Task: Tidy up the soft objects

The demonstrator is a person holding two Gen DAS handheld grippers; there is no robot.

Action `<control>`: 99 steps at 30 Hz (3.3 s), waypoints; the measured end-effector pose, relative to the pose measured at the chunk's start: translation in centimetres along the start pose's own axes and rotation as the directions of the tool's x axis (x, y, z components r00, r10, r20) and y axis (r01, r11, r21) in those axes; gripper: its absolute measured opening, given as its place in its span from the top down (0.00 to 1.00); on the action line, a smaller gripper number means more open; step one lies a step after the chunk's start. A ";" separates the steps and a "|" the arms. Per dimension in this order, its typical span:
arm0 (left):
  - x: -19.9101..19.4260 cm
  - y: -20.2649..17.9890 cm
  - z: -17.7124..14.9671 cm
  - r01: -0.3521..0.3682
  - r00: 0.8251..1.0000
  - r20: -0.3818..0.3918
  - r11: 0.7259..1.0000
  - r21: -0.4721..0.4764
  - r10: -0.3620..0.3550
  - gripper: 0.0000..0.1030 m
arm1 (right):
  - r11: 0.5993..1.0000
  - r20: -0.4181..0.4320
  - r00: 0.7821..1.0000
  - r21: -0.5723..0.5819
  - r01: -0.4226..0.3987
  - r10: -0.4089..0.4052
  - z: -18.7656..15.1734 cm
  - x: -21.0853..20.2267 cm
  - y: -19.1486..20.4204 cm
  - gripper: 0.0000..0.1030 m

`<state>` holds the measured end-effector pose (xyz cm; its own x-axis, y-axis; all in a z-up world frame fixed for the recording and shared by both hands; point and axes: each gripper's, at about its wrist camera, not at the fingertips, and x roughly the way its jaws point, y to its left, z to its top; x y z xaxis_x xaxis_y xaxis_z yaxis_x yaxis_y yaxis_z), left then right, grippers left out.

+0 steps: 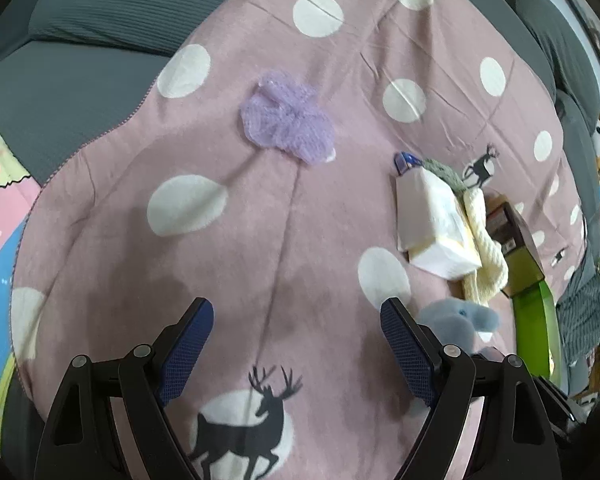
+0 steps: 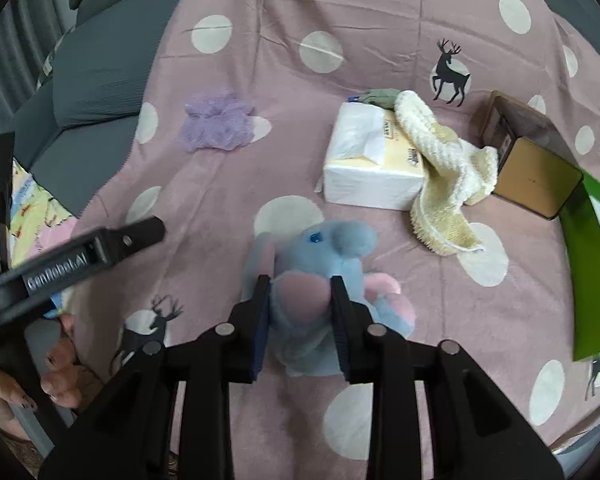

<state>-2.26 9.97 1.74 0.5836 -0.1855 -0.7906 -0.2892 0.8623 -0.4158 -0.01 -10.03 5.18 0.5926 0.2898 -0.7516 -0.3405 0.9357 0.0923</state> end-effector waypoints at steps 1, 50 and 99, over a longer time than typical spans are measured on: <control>-0.2 -0.1 -0.2 0.004 1.000 -0.002 1.000 0.004 -0.004 0.17 | 1.000 -0.007 1.000 0.010 -0.017 0.017 -0.1 0.0 0.0 0.64; -2.7 -10.6 -4.5 0.362 0.931 -0.114 0.916 0.175 -0.346 0.66 | 0.794 0.168 0.895 0.415 -0.444 0.413 -1.4 -0.7 -7.0 0.61; 11.5 -45.8 -6.3 0.771 0.636 -0.508 0.514 0.376 -0.581 0.66 | 0.659 0.408 0.869 0.740 -0.135 -0.280 -3.9 -11.9 -38.9 0.61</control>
<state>12.93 -34.63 8.84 0.1532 -0.8584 -0.4896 0.5866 0.4777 -0.6540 3.33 -50.63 8.04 0.9079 0.0722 -0.4130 0.2359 0.7263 0.6456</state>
